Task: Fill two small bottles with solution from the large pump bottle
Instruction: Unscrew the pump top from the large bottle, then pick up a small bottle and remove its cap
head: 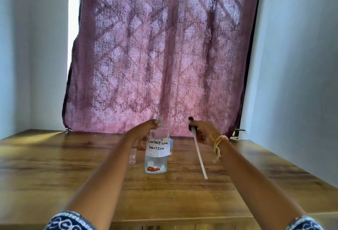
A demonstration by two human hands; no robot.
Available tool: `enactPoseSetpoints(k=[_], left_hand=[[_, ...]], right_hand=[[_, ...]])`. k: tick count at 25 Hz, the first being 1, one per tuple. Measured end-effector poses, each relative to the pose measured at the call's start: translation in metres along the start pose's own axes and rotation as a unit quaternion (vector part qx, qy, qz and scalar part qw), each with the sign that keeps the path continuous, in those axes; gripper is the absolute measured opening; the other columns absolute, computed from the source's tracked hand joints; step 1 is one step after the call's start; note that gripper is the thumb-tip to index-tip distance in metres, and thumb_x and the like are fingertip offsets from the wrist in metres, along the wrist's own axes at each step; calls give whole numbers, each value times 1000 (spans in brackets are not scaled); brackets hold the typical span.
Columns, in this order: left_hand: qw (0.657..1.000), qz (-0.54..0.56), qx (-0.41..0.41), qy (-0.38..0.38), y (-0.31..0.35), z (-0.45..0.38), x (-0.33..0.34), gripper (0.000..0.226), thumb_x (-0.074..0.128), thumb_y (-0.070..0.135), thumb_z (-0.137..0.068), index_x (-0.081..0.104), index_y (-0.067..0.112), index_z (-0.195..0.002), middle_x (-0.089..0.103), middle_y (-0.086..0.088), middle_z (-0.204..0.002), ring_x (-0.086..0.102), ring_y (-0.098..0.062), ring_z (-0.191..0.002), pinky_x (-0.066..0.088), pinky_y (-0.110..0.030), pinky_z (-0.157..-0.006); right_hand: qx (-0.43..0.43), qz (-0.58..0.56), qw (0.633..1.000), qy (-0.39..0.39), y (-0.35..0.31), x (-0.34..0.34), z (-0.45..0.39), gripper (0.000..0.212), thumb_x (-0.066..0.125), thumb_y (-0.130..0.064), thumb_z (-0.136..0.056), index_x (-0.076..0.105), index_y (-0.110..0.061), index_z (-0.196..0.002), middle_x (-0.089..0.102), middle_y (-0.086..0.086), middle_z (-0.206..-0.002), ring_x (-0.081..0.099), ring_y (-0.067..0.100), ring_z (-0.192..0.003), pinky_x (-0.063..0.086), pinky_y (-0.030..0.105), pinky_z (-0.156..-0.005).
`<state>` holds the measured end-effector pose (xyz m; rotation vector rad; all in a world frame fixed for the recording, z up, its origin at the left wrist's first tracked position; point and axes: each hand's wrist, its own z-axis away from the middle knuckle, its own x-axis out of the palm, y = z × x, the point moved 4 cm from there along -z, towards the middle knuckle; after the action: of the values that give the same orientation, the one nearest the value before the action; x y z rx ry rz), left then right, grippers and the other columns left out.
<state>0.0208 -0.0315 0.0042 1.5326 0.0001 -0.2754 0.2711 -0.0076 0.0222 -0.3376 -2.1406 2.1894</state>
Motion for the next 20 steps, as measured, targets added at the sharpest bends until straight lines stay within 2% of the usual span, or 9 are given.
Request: enactPoseSetpoints(k=[2,4,6,10,12,14,16,18,20], left_hand=[[999,-19,45,1,1,-1,4,35,53,41,-93,47,32,-126,54,-18,-130,53,-35,-116,49,-42,-81],[991,-64,117,26,1,-5,8,40,47,37,-97,45,22,-135,56,-20,-127,55,-29,-109,47,-37,-75],[980,-80,173,64,0,-7,11,44,48,34,-97,45,14,-136,59,-19,-128,58,-25,-102,49,-39,-79],[970,-89,205,100,-8,-16,9,30,50,38,-95,48,24,-122,66,-13,-115,64,-27,-101,54,-46,-87],[963,-105,228,98,-11,-18,10,38,54,44,-91,48,23,-122,64,-7,-114,63,-27,-106,55,-41,-83],[955,-114,254,104,-13,-14,12,75,59,65,-72,46,20,-130,60,1,-117,61,-19,-102,53,-27,-74],[953,-83,272,107,-19,-15,12,95,61,78,-53,43,25,-130,59,5,-113,63,-16,-93,55,-26,-68],[952,-42,288,92,-28,-19,13,88,68,79,-48,40,39,-122,60,0,-115,66,-20,-93,59,-34,-71],[945,-26,312,95,-37,-23,12,77,74,69,-54,38,50,-120,55,1,-126,63,-16,-103,58,-41,-80]], right_hand=[[17,89,996,10,29,2,-6,30,78,-27,-77,63,-5,-64,57,6,-48,46,15,-35,38,20,-42],[22,130,991,18,49,5,-14,31,79,-26,-76,61,-3,-65,58,8,-54,48,16,-39,39,19,-42],[21,151,988,19,60,7,-20,32,80,-25,-76,59,-4,-63,57,7,-52,48,14,-37,38,18,-40],[13,231,973,-2,75,15,-32,39,80,-29,-75,53,-10,-56,52,-1,-41,43,8,-30,33,17,-35],[-27,296,955,11,77,17,-39,38,82,-28,-71,54,-10,-53,55,1,-47,47,9,-37,36,16,-39],[-77,373,925,19,77,17,-46,31,83,-29,-66,60,-10,-58,59,5,-58,52,15,-52,40,24,-49],[-120,412,903,27,76,16,-51,19,79,-26,-66,66,-13,-68,65,3,-67,59,16,-63,45,26,-56],[-164,420,891,52,77,16,-50,15,75,-25,-69,70,-17,-80,72,0,-79,64,14,-72,55,30,-67],[-204,438,871,90,79,18,-47,20,72,-28,-73,71,-20,-91,73,0,-89,67,17,-81,57,34,-74]])
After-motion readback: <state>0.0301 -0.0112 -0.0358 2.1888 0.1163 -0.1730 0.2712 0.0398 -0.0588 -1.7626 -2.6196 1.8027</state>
